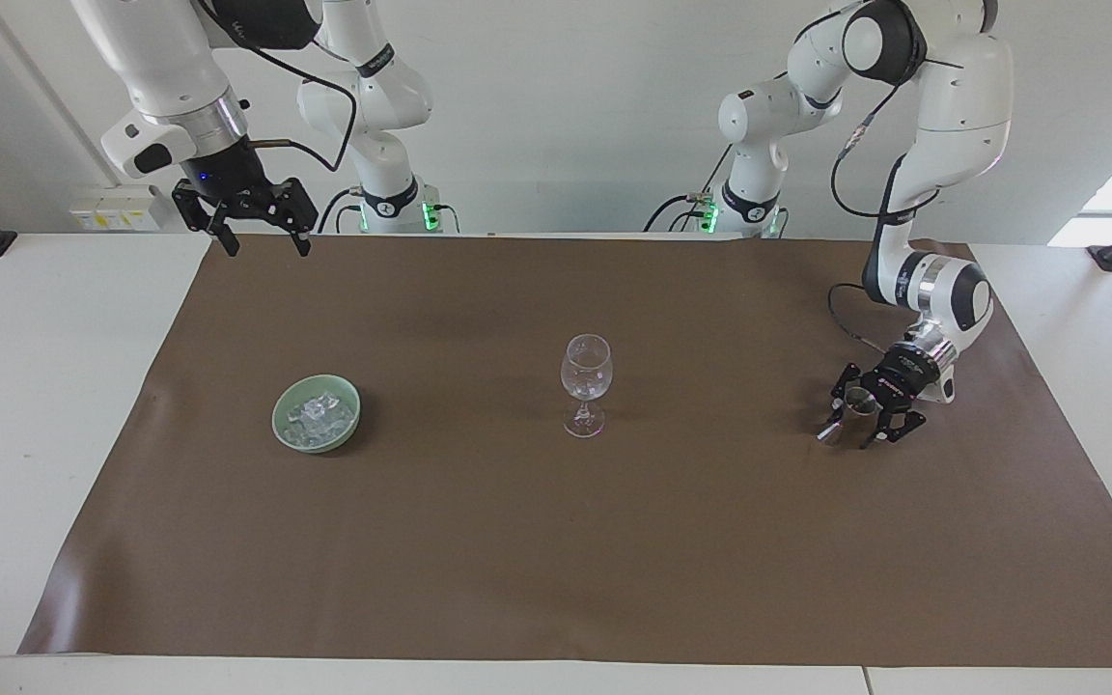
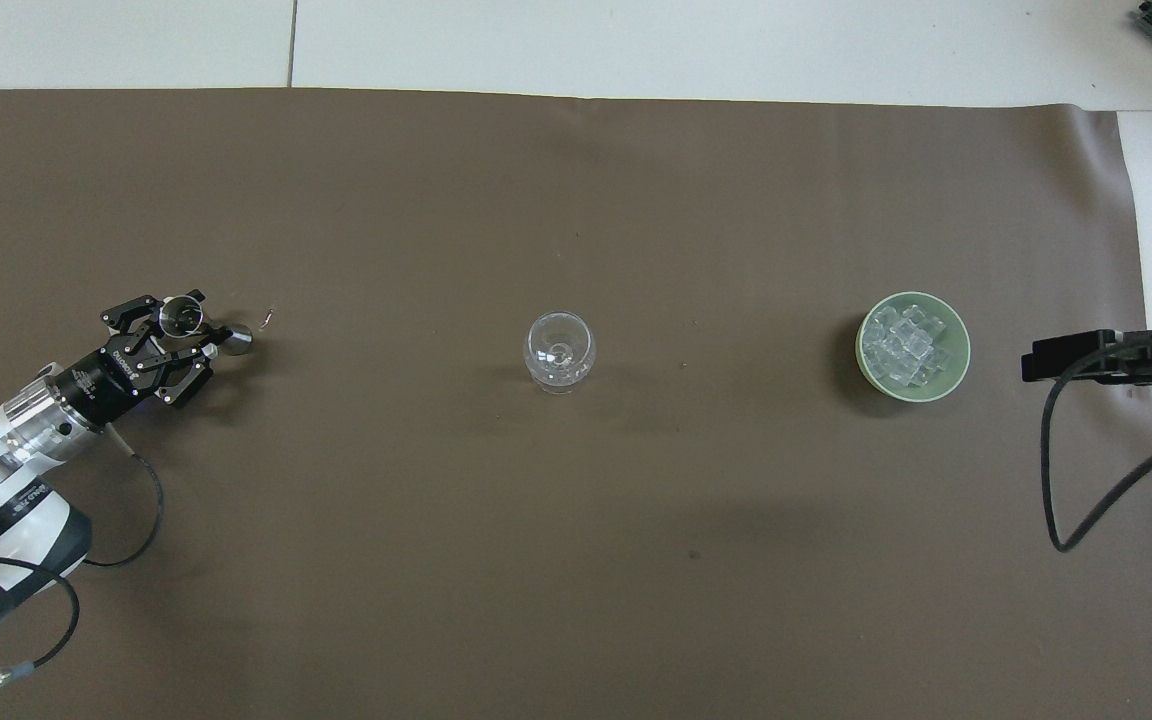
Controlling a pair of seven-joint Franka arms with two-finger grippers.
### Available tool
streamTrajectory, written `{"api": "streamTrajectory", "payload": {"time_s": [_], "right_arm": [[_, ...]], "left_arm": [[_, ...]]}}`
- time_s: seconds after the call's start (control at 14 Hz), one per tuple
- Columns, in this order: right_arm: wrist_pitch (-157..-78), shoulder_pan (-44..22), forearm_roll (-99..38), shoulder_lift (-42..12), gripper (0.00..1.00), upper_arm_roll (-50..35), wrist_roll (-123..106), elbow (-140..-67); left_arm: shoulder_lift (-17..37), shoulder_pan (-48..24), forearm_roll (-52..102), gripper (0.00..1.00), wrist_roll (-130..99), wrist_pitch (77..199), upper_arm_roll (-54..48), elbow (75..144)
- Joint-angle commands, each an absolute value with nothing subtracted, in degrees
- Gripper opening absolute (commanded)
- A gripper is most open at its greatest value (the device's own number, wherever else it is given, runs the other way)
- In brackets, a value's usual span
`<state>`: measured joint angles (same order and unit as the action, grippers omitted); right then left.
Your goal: Pour wine and add ice with both arms
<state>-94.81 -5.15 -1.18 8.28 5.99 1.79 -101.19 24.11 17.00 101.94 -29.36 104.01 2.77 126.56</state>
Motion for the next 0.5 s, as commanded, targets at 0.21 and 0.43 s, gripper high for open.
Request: {"api": "streamTrajectory", "payload": {"time_s": [0.21,0.43], "right_arm": [[-95.1,-5.27,-0.7,9.49,1.0,5.98,1.58,-102.48],[-95.1,-5.27,-0.7,9.49,1.0,5.98,1.58,-102.48]], "left_arm": [[22.5,17.49,103.45,0.41,-28.56,102.31,2.99,128.58],[21.89,17.49,103.45,0.31,-28.56,101.78,3.08,129.46]]}}
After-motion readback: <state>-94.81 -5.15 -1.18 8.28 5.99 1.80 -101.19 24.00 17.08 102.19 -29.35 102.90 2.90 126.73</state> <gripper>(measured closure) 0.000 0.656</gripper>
